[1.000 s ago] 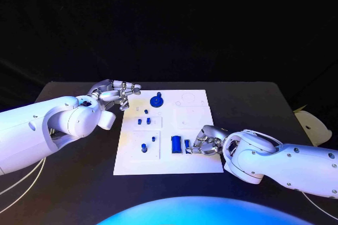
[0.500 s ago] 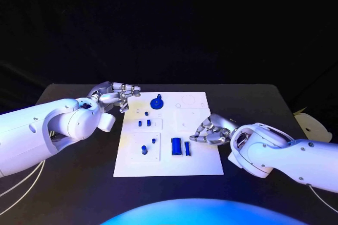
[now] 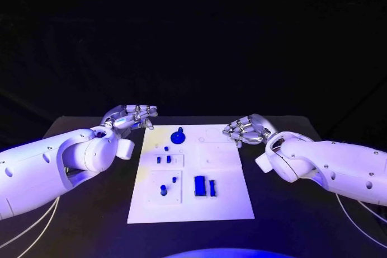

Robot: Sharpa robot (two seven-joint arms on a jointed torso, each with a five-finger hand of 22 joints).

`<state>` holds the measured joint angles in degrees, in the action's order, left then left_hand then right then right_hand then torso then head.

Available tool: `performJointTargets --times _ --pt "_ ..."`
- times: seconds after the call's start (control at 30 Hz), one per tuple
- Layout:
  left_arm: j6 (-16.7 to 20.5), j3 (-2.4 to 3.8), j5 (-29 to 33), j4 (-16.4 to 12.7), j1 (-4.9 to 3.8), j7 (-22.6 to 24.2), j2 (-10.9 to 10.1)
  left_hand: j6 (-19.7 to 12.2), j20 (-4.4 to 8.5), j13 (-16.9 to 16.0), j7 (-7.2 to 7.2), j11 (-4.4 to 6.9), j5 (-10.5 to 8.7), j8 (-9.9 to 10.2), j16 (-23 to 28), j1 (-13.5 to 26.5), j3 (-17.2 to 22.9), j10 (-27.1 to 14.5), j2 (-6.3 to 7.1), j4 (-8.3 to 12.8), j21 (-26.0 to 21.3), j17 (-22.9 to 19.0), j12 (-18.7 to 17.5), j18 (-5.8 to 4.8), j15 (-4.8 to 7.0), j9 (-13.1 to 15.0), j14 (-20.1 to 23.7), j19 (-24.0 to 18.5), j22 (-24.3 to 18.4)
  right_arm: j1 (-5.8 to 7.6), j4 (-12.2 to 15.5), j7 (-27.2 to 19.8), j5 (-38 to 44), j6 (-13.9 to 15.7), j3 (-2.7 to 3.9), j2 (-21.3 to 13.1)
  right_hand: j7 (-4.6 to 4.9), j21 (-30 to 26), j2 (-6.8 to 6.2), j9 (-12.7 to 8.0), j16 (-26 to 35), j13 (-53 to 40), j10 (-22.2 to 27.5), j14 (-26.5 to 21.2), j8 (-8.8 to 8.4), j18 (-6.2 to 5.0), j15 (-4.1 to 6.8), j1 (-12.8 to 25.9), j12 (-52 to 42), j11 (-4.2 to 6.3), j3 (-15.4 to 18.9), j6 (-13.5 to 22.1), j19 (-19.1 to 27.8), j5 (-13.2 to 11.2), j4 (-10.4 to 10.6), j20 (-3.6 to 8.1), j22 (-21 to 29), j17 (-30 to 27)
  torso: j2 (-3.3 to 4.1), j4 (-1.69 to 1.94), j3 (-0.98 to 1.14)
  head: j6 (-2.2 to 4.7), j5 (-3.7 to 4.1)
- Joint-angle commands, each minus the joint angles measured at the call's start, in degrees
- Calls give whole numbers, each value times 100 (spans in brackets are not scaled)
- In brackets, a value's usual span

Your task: Assemble the parts on the task board

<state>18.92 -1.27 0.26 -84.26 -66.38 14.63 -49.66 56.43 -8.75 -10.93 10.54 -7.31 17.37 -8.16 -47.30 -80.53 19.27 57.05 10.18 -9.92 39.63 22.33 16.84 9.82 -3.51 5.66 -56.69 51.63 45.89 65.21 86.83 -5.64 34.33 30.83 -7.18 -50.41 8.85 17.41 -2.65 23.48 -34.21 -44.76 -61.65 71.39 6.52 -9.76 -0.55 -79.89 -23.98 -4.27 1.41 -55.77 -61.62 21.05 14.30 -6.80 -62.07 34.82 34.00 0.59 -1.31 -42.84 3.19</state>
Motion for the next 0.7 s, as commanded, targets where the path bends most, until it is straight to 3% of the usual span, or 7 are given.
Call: performJointTargets --times 0.03,0.23,0.53,0.57,0.6,0.63,0.7 --pt "51 5 592 228 15 461 179 -151 -202 131 38 -87 -2 29 1001 73 -211 -134 -20 -94 -785 -502 -114 -35 -189 -52 499 -474 -486 25 -476 -1348 -1738 -379 11 224 45 -475 -18 -100 795 707 54 -249 -25 -47 -131 -108 493 -87 8 -3 222 -201 15 -130 453 -413 -125 -40 -8 296 35" --pt "0 10 936 830 83 613 644 -227 -762 585 -133 -301 18 196 3104 -117 -697 3 -207 -177 -2590 -1406 -520 -69 -566 -184 898 -1174 -1831 40 -1152 -1782 -2267 -756 34 586 125 -1196 28 -513 2053 2089 54 -657 -292 -72 -412 -228 1295 -317 177 12 626 -773 -196 -426 1258 -1233 -245 13 6 492 5" --pt "48 13 1029 1283 161 731 998 -291 -796 736 -277 -375 11 452 4189 -250 -1312 -141 -416 -192 -3470 -1868 -1228 -264 -687 -197 959 -1135 -2687 43 -1739 -1999 -2511 -1022 47 990 266 -1387 277 -1133 3033 3355 27 -873 -289 -80 -658 -211 1836 -451 393 71 1107 -965 -689 -703 2369 -2207 -293 14 81 603 -79" --pt "35 6 830 1255 154 498 962 -1896 -294 1093 -497 -51 -521 816 4315 2238 -1467 -1811 -566 161 -3963 -2233 -1684 -435 -382 -566 2402 -2369 -3225 45 -1649 -1644 -2199 -662 45 942 -97 -1741 265 -1475 3421 3652 1890 -2756 -652 293 -425 2251 1991 -174 -141 1731 2610 -1286 -884 -287 3476 -2554 -277 16 39 569 -59" --pt "47 6 826 1246 156 503 960 -1964 -268 1093 -525 -27 -536 816 4730 2348 -1497 -1895 -608 185 -3963 -2233 -1684 -454 -366 -566 2440 -2400 -3277 42 -1638 -1648 -2207 -650 49 940 -96 -1741 265 -1516 3421 3708 1949 -2836 -652 294 -430 2348 2398 -177 -141 1788 2683 -1316 -921 -272 3576 -2608 -277 14 41 575 -65" --pt "70 8 818 1229 161 513 955 -2091 -229 1093 -539 -2 -576 816 4730 2544 -1520 -2021 -1018 208 -3963 -2233 -1684 -454 -342 -566 2547 -2490 -3328 35 -1615 -1657 -2221 -627 57 936 -120 -1741 265 -1552 3421 3747 2093 -2984 -652 294 -416 2551 2398 -156 -141 1922 2806 -1347 -952 -240 3682 -2650 -277 11 45 586 -76" --pt "177 13 781 1151 181 556 935 -2395 -140 1093 -582 55 -677 816 4730 3019 -1927 -2331 -1018 267 -3963 -2233 -1684 -491 -283 -566 2811 -2719 -3438 6 -1509 -1699 -2287 -520 93 916 -187 -1741 265 -1623 3421 3814 2438 -3337 -652 294 -376 3021 2398 -107 -141 2235 3092 -1414 -994 -161 3903 -2726 -278 -4 63 640 -126"
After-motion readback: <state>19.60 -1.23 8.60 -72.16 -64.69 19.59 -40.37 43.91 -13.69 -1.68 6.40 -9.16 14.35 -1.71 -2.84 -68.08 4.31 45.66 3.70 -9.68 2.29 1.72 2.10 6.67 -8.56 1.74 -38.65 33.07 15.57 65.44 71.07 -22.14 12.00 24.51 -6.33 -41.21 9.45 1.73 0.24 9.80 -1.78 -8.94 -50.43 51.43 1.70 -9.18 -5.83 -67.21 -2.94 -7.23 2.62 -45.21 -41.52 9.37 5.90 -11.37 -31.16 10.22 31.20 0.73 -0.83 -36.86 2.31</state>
